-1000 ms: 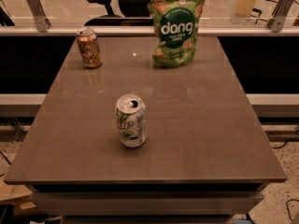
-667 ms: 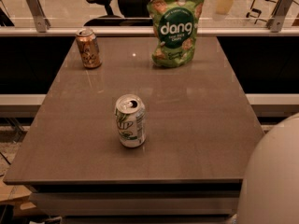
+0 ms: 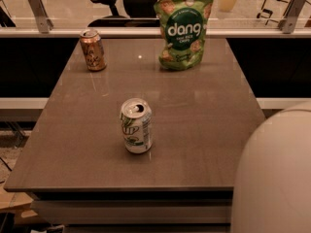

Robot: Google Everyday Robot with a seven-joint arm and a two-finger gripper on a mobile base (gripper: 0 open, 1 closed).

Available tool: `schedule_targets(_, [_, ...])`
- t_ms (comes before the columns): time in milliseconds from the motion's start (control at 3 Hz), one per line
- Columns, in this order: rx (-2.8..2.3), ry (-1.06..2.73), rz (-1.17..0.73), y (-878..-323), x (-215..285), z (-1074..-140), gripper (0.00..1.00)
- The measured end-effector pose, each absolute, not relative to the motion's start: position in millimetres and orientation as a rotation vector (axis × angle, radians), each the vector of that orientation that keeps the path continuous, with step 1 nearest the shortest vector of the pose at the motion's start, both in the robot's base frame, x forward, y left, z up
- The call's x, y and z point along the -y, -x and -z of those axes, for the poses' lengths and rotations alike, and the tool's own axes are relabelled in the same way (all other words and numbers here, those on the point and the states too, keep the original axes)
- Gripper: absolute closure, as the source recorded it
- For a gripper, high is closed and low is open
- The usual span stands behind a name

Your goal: Move green rice chip bag near 7up can

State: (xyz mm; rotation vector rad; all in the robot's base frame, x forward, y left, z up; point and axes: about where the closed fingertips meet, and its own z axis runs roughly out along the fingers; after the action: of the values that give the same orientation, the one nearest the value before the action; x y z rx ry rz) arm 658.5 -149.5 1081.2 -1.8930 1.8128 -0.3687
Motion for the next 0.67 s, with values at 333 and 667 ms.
schedule_targets(333, [-1.786,1.932,0.368,-676,141,-1075,0.0])
schedule_targets(667, [-1.765,1.947,0.348,-691,135,-1067,0.0])
